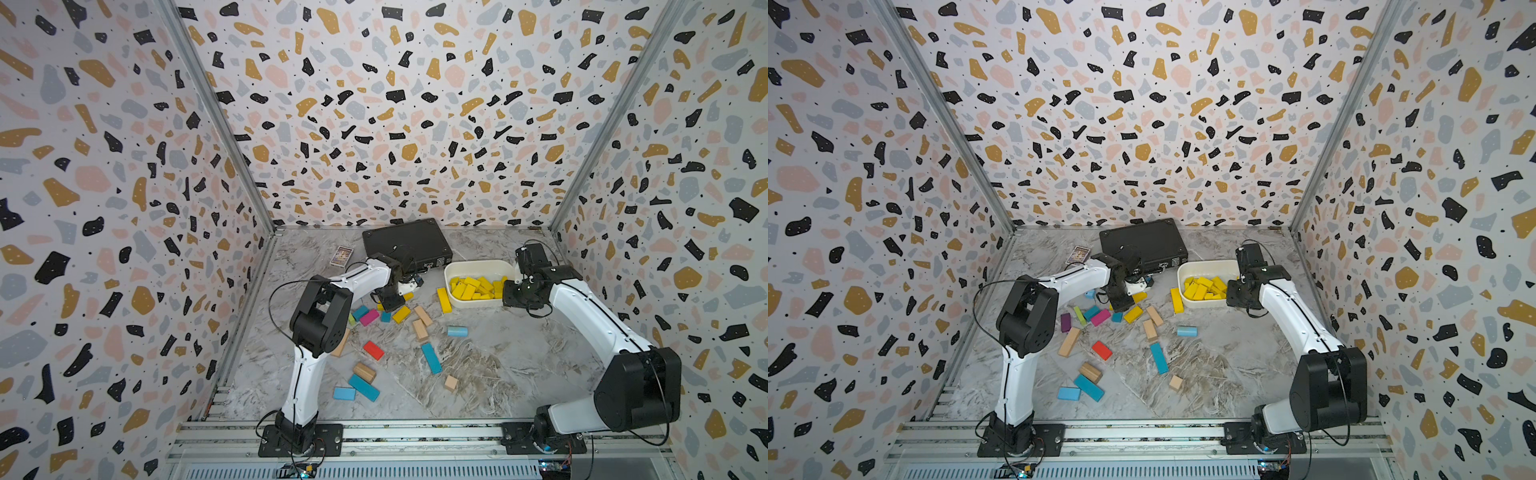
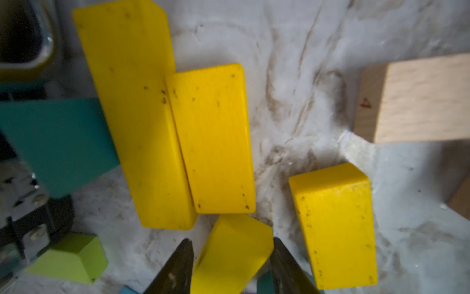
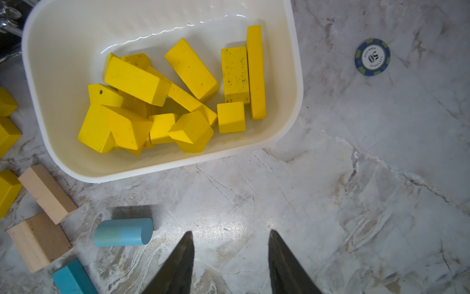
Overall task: Pick out the yellow building blocks
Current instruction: Pick up the building block from the center of the board.
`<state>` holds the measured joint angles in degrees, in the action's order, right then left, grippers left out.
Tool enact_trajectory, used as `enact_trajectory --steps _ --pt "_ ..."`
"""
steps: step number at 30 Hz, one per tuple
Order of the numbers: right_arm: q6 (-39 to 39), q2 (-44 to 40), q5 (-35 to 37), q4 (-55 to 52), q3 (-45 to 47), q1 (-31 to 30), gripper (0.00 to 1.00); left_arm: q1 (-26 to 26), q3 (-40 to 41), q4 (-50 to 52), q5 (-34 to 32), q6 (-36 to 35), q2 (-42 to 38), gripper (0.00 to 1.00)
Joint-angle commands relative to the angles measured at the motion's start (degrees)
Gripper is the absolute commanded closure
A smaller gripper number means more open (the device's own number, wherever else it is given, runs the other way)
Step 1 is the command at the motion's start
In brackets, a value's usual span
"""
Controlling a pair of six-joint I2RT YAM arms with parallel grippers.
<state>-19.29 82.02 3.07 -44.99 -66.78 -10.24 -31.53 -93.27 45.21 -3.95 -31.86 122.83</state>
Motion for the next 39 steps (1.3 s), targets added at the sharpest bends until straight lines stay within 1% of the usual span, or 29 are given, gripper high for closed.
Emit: enact_trajectory --steps 1,9,14,16,18,20,22,26,30,31,34,36,39 --pt "-0.8 -1.8 0.4 -1.2 0.2 0.2 0.51 0.5 -0.4 0.0 0.0 0.7 0.0 0.53" --pt "-0.8 -2.1 1.0 -1.1 0.2 0.2 0.52 0.8 0.2 0.0 0.4 1.4 0.2 0.64" --pt "-0.8 -2.2 1.0 -1.2 0.4 0.2 0.52 0.8 0.2 -0.2 -0.5 1.2 0.1 0.68" --pt "-0.8 -2.4 0.9 -1.2 0.4 0.2 0.52 0.9 0.4 -0.5 -1.4 1.1 0.2 0.67" --pt "-0.8 -2.5 0.9 -1.1 0.5 0.2 0.52 0.9 0.7 -0.8 -2.5 0.9 0.4 0.62" --pt "-0.9 -2.7 1.0 -1.2 0.4 0.2 0.52 0.9 0.8 -0.9 -2.8 0.9 0.5 0.62" --pt "-0.9 -3.0 1.1 -1.2 0.5 0.2 0.52 0.9 1.0 -1.1 -3.0 1.0 0.5 0.63" --pt "-0.9 -3.2 1.2 -1.2 0.5 0.2 0.52 0.9 1.1 -1.6 -3.2 0.6 0.4 0.69" --pt "-0.8 -3.3 1.2 -1.3 0.3 0.2 0.52 1.0 0.9 -1.9 -3.5 0.6 -0.7 0.81" --pt "-0.8 -3.4 1.2 -1.4 0.3 0.2 0.52 1.0 1.0 -2.1 -3.5 0.7 -1.4 0.83" --pt "-0.7 -3.8 1.3 -1.4 0.1 0.1 0.52 1.0 1.7 -3.7 -2.9 2.0 -5.2 0.89" --pt "-0.7 -4.0 1.3 -1.5 0.0 0.2 0.52 1.0 3.0 -5.7 -1.8 3.8 -9.0 0.92" --pt "-0.6 -4.6 0.7 -1.4 -0.1 0.2 0.52 1.0 5.1 -9.0 1.1 8.8 -15.2 1.00"
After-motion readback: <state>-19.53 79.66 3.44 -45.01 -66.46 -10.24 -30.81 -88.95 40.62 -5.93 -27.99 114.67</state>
